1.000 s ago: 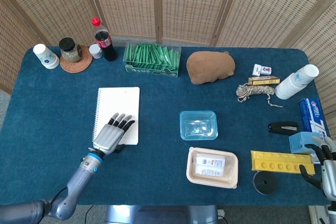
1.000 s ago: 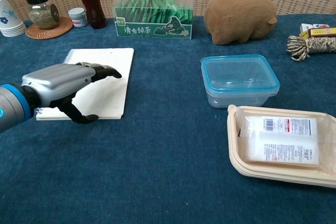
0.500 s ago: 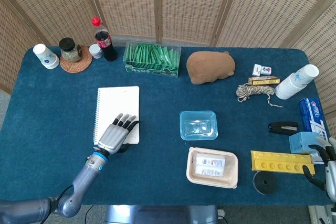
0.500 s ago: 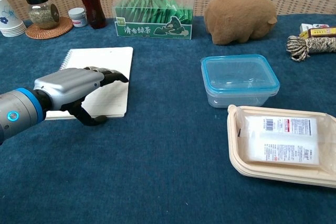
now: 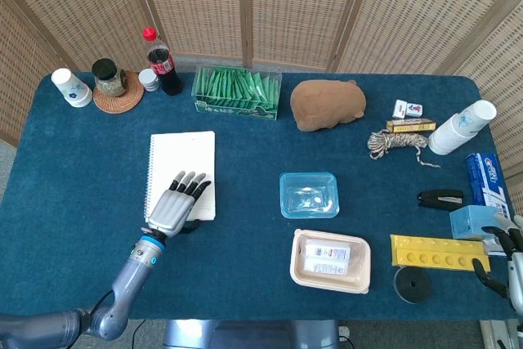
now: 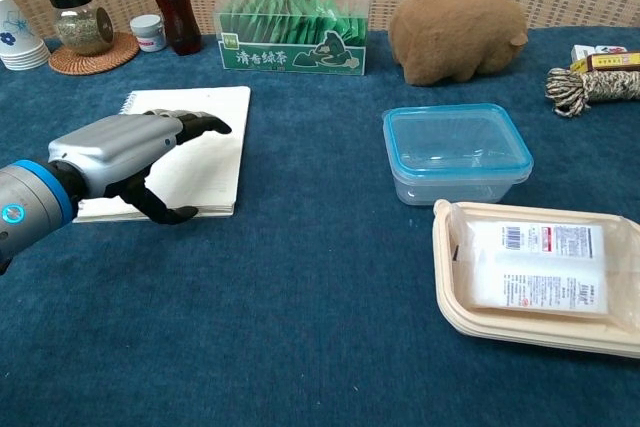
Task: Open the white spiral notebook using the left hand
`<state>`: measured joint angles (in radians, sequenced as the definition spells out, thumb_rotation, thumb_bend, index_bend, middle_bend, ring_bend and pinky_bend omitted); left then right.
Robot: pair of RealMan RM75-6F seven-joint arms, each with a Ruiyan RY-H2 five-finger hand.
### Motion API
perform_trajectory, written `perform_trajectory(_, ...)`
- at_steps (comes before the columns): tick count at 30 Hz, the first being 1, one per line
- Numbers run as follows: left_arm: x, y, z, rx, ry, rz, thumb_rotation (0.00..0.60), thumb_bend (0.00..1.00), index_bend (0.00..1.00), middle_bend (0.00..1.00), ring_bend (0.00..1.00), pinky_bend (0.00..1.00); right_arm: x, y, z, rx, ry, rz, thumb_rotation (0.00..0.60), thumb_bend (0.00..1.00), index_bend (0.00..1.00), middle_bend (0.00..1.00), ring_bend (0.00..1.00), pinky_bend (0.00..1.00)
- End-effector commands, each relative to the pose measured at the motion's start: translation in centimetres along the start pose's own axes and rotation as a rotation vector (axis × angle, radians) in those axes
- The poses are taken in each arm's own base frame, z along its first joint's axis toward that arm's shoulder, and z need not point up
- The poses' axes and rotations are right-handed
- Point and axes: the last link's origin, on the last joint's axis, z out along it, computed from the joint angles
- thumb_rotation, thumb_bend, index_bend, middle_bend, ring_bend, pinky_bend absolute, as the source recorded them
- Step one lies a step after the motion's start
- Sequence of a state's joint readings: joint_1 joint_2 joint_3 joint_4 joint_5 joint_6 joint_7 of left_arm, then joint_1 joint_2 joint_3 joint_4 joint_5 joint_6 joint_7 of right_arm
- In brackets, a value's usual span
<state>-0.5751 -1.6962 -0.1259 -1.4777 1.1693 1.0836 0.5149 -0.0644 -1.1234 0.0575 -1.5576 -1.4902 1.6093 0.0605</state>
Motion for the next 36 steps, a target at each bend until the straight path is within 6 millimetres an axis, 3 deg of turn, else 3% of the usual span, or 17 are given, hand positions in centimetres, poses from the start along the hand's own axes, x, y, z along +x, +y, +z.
perform_trajectory(1, 0.2, -0.2, -0.2, 0.012, 0.035, -0.02, 0.6, 0.28, 0.18, 0.09, 0.0, 0.0, 0.0, 0.0, 0.0, -0.001, 0.002, 0.001, 0.6, 0.31, 0.29, 0.21, 0.09, 0.12)
perform_trajectory(10, 0.7, -1.0, -1.2, 0.022, 0.124, -0.075, 0.6, 0.34, 0.16, 0.12, 0.02, 0.0, 0.3, -0.1, 0.0, 0.004, 0.02, 0.003, 0.6, 0.31, 0.29, 0.2, 0.09, 0.12)
perform_trajectory(19, 1.9, -3.8, -4.0, 0.098, 0.287, -0.139, 0.6, 0.4, 0.12, 0.11, 0.01, 0.0, 0.8, -0.3, -0.1, 0.014, 0.06, 0.013, 0.6, 0.31, 0.29, 0.2, 0.09, 0.12)
perform_trajectory(28, 3.3, -8.7, -9.1, 0.305, 0.448, -0.27, 0.6, 0.41, 0.09, 0.1, 0.0, 0.0, 1.5, -0.3, -0.6, 0.023, 0.099, 0.021, 0.6, 0.31, 0.27, 0.19, 0.09, 0.12)
perform_trajectory(36, 3.0, -13.0, -14.5, 0.515, 0.466, -0.327, 0.6, 0.4, 0.08, 0.08, 0.0, 0.0, 1.7, -0.8, -0.6, 0.046, 0.107, 0.024, 0.6, 0.31, 0.27, 0.19, 0.09, 0.12)
